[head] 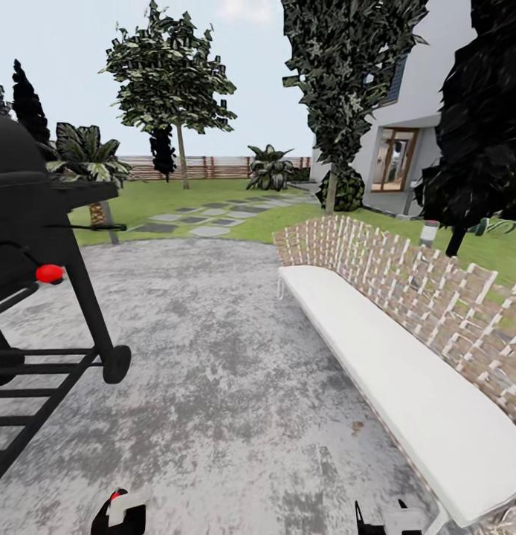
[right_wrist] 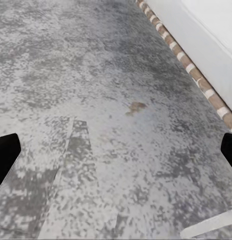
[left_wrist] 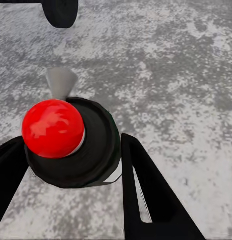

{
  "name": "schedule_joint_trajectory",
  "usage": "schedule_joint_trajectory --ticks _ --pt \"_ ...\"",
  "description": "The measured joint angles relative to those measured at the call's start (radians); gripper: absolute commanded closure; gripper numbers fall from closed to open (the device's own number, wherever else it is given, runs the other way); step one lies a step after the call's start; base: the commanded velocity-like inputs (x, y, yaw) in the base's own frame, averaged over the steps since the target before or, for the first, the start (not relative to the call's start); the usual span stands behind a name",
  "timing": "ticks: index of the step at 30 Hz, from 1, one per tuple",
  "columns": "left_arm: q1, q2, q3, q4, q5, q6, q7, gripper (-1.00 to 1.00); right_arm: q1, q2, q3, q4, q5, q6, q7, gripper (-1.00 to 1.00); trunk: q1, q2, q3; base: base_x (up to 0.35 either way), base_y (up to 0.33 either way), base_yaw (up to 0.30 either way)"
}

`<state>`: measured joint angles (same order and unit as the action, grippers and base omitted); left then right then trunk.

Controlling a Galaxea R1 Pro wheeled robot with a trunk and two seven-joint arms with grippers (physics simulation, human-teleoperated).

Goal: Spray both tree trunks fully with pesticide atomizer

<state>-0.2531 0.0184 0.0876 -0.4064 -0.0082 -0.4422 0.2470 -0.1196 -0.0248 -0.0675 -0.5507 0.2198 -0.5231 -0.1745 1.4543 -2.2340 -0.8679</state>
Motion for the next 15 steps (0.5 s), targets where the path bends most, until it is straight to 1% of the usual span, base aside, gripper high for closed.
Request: schedule_joint_trajectory --ticks 5,9,15 --pt "0.000 0.000 0.000 0.000 0.000 0.000 0.000 1.00 0.000 0.000 0.000 0.000 0.001 0.000 0.000 -1.00 0.000 0.000 0.005 0.302 -0.133 0.193" --pt "0.000 0.000 0.000 0.000 0.001 0.000 0.000 1.00 0.000 0.000 0.000 -0.001 0.001 0.000 0.000 -1.00 0.000 0.000 0.007 0.302 -0.134 0.052" --pt "0.000 0.000 0.000 0.000 0.001 0.000 0.000 1.00 0.000 0.000 0.000 -0.001 0.002 0.000 0.001 -1.00 0.000 0.000 0.007 0.302 -0.134 0.006"
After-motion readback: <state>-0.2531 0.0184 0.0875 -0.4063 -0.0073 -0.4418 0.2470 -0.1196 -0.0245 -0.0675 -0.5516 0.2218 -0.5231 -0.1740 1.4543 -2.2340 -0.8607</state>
